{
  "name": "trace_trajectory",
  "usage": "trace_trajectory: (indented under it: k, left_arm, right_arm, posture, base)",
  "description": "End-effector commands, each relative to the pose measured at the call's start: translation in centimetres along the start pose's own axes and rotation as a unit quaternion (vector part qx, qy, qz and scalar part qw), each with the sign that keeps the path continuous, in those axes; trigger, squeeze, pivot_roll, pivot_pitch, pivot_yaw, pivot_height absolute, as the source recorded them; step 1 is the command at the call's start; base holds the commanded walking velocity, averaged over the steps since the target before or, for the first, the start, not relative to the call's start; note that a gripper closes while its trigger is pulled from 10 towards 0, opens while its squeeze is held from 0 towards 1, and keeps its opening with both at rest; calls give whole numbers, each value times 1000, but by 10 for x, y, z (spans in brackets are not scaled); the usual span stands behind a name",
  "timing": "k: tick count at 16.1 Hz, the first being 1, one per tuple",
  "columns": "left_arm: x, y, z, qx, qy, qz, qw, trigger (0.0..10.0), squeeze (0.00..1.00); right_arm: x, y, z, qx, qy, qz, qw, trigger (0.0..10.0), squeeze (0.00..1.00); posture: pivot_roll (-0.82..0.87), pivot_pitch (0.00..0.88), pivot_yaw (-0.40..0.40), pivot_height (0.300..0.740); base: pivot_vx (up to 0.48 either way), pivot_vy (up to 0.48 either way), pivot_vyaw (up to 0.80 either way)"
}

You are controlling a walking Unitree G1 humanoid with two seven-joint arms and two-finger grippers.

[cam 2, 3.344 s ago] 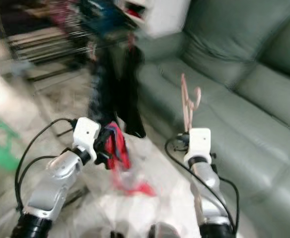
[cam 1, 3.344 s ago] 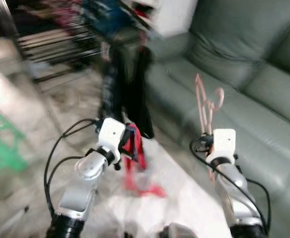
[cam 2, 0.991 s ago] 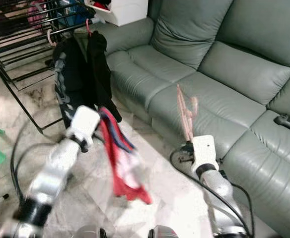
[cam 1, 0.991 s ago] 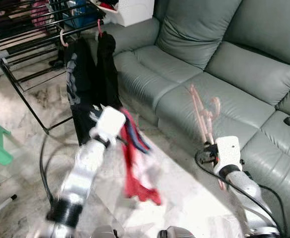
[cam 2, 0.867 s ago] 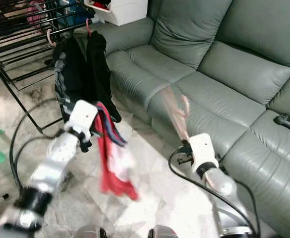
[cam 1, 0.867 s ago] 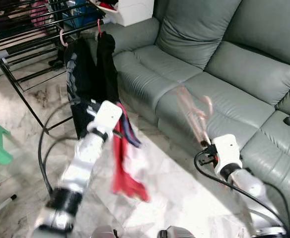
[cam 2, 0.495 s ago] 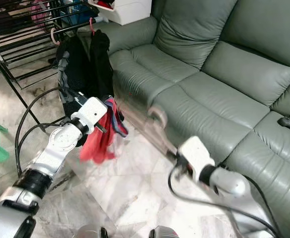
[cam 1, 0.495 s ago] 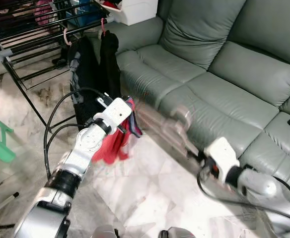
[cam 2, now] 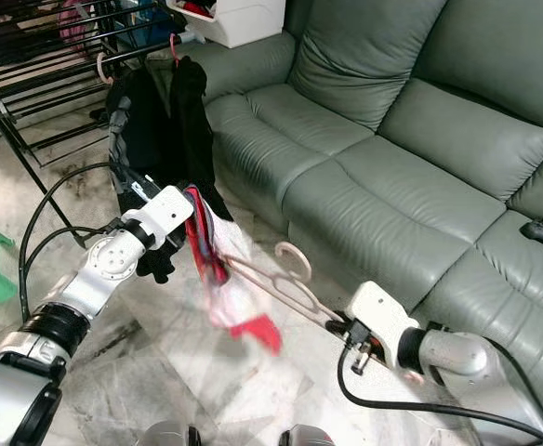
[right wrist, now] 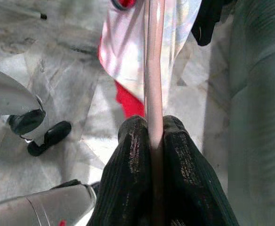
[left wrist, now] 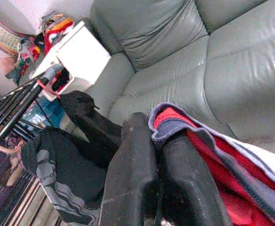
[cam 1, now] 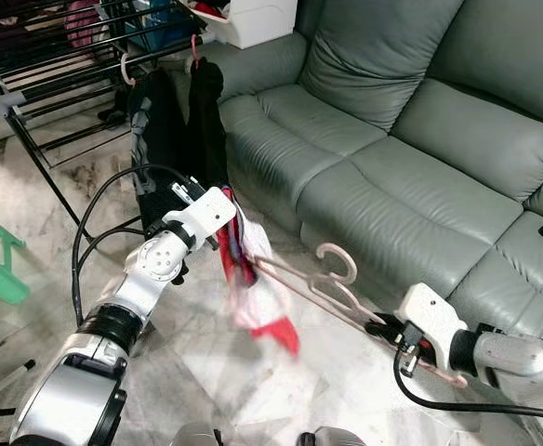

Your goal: Hang hanger

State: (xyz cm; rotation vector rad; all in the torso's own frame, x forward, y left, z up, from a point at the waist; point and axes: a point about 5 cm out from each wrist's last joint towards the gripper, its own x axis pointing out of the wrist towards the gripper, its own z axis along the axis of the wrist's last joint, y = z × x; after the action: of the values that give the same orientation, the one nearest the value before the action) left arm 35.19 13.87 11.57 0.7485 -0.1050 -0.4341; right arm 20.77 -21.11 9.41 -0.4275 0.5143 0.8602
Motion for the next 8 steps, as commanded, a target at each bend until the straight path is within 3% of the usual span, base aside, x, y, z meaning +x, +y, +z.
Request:
trace_trajectory:
  k: [1,8]
  left_arm:
    - [3,7,4,15,-12,6,1000,10000,0]
    - [5,1,7,10,-30,-7,999,10000,0]
  right_arm:
    - [-2,3,6,-15,-5,12,1000,10000,0]
    - [10,11,20,-11,-45,42,998,10000,0]
  posture:
    - [-78,29,39,740]
    - [-69,24,38,740]
  base:
    - [0,0,0]
    - [0,0,0]
